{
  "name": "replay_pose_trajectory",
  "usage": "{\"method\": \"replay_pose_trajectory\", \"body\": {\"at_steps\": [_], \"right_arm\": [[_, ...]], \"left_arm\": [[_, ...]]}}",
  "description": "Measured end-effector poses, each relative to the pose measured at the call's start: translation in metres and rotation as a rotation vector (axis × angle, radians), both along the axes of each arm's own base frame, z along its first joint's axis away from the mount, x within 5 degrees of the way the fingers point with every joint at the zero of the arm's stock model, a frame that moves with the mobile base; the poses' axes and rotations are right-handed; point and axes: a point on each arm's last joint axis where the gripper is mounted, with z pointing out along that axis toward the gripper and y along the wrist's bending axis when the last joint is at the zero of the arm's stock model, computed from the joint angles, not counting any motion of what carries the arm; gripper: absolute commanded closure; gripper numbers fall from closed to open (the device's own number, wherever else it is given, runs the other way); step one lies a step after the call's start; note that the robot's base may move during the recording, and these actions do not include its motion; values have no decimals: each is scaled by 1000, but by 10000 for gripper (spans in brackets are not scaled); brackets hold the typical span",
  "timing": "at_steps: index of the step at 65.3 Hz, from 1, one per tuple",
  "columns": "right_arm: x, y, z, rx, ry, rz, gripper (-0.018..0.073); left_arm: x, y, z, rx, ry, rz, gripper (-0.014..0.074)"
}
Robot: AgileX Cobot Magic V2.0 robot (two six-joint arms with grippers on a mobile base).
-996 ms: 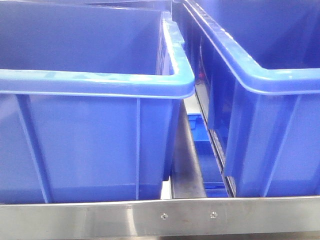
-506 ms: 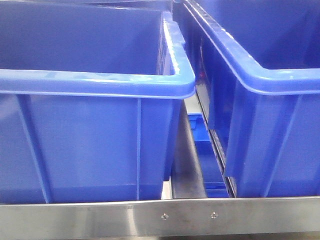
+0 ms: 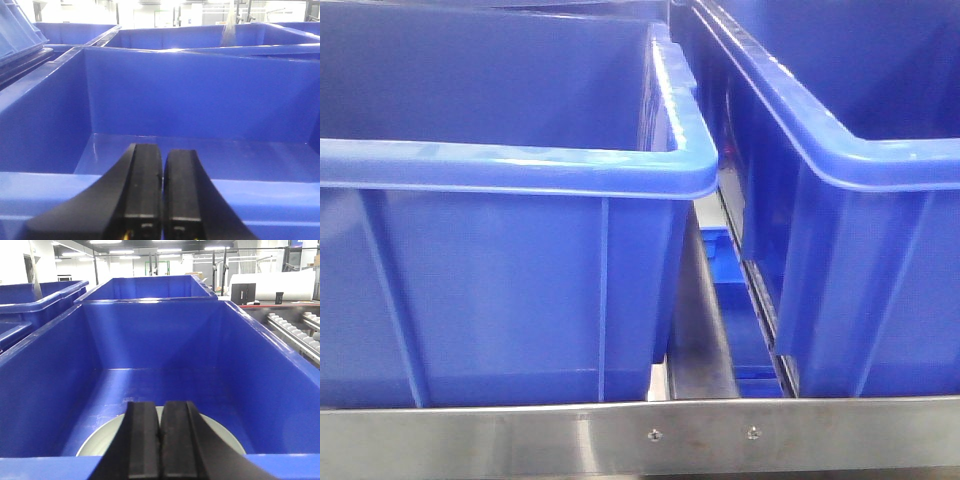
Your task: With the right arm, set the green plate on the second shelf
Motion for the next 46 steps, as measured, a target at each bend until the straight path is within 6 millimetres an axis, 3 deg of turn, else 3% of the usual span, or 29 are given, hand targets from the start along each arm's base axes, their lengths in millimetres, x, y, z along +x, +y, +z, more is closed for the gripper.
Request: {"method": "replay_pose_trajectory", "body": {"at_steps": [46], "right_arm": [[0, 0, 0, 2, -2, 0, 511]], "left_arm": [[0, 0, 0, 0, 0, 0, 466]]}}
